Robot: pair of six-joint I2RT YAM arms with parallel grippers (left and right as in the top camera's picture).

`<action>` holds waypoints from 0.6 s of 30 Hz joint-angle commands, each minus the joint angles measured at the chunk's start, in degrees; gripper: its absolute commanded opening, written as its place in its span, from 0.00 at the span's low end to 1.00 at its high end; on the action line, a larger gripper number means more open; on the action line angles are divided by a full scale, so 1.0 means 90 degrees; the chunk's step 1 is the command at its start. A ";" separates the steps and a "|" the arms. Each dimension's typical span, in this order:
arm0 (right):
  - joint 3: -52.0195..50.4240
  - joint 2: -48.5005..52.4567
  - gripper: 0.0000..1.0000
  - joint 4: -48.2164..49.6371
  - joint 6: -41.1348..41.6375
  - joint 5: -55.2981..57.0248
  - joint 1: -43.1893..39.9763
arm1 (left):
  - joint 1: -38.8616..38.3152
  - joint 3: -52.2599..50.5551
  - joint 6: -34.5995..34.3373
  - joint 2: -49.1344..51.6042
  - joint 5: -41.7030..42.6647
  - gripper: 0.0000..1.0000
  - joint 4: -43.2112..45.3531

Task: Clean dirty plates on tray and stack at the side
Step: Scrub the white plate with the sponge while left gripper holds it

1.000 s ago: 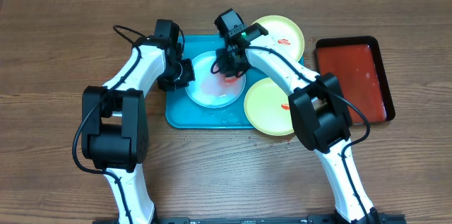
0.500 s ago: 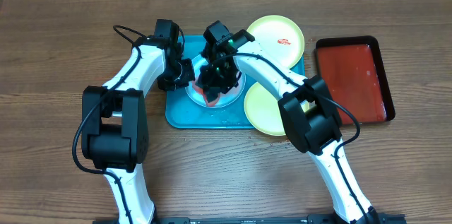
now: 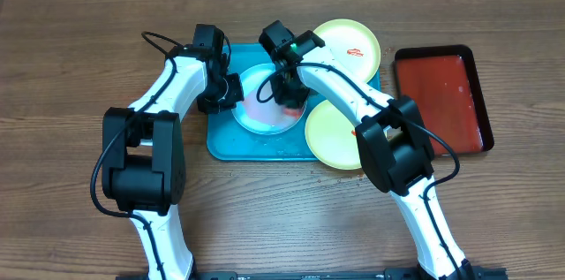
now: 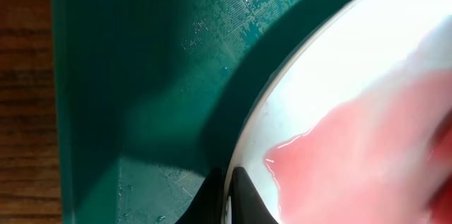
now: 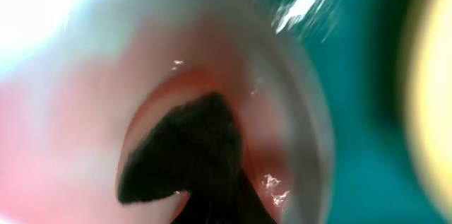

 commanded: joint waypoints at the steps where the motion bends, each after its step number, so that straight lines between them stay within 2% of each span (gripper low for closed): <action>1: -0.0148 0.0189 0.04 0.0578 -0.0005 0.0877 -0.0068 | -0.0041 -0.0250 0.0034 0.0335 -0.0211 0.04 -0.0100; 3: -0.0148 0.0260 0.04 0.0889 -0.0007 0.0396 -0.0024 | -0.0041 -0.0250 0.0034 0.0335 -0.0211 0.04 -0.0100; 9: -0.0151 0.0457 0.04 0.1496 -0.0034 -0.2618 0.0061 | -0.0041 -0.0250 0.0034 0.0335 -0.0211 0.04 -0.0102; 12: -0.0151 0.0476 0.04 0.1384 -0.0058 -0.3252 0.0138 | -0.0041 -0.0250 0.0034 0.0335 -0.0211 0.04 -0.0100; 18: -0.0124 0.0466 0.04 0.0406 -0.0095 -0.3410 0.0104 | -0.0041 -0.0250 0.0034 0.0335 -0.0211 0.04 -0.0104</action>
